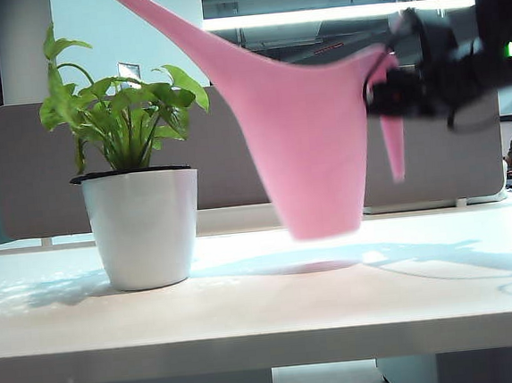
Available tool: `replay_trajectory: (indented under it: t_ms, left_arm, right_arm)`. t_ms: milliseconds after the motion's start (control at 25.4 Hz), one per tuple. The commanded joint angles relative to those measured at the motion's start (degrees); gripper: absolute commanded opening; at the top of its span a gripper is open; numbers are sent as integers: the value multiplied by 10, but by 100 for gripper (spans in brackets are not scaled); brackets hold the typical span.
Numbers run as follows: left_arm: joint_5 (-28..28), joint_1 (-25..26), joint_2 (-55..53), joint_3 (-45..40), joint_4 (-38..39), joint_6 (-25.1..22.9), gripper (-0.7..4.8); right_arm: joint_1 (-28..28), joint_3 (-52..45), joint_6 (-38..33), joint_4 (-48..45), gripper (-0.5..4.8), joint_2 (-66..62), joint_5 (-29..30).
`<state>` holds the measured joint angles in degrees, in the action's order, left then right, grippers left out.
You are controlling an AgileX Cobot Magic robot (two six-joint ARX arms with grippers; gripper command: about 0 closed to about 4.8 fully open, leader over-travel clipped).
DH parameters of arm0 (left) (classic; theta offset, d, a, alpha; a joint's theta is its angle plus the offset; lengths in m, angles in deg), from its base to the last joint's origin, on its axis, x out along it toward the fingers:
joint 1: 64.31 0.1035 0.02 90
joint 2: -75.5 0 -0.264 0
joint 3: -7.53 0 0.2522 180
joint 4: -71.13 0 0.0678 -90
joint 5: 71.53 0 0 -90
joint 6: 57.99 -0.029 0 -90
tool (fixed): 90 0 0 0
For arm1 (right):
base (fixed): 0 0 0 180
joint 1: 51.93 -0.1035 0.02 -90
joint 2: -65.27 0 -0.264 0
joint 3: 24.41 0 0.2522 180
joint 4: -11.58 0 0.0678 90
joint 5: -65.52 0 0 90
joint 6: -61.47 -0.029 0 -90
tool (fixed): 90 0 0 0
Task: Pick up the watering can from the table, water the potted plant, and put the can back.
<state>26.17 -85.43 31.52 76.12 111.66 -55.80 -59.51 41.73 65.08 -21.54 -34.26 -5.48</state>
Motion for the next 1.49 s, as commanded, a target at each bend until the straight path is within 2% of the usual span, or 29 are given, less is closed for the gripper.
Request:
replay_trajectory:
  t_ms: [39,157,315,354,472,629,826,1219,1494]
  left_arm:
    - [0,0,1,1,-7,-2,3]
    - [0,0,1,1,-7,-2,3]
    - [0,0,1,1,-7,-2,3]
    - [0,0,1,1,-7,-2,3]
    - [0,0,1,1,-7,-2,3]
    - [0,0,1,1,-7,-2,3]
    - [0,0,1,1,-7,-2,3]
    - [0,0,1,1,-7,-2,3]
    - [0,0,1,1,-7,-2,3]
  right_arm:
    - [1,48,92,58,-2,61,-41]
    - [1,109,169,160,-2,92,-74]
    - [0,194,218,252,-1,103,-108]
    - [-4,231,250,288,-1,103,-132]
    - [-14,286,333,356,-1,103,-145]
    - [-44,328,430,385,-1,106,-179]
    - [-76,329,541,388,-1,115,-220]
    - [-103,329,585,389,-1,115,-241]
    - [-103,329,570,390,-1,121,-247]
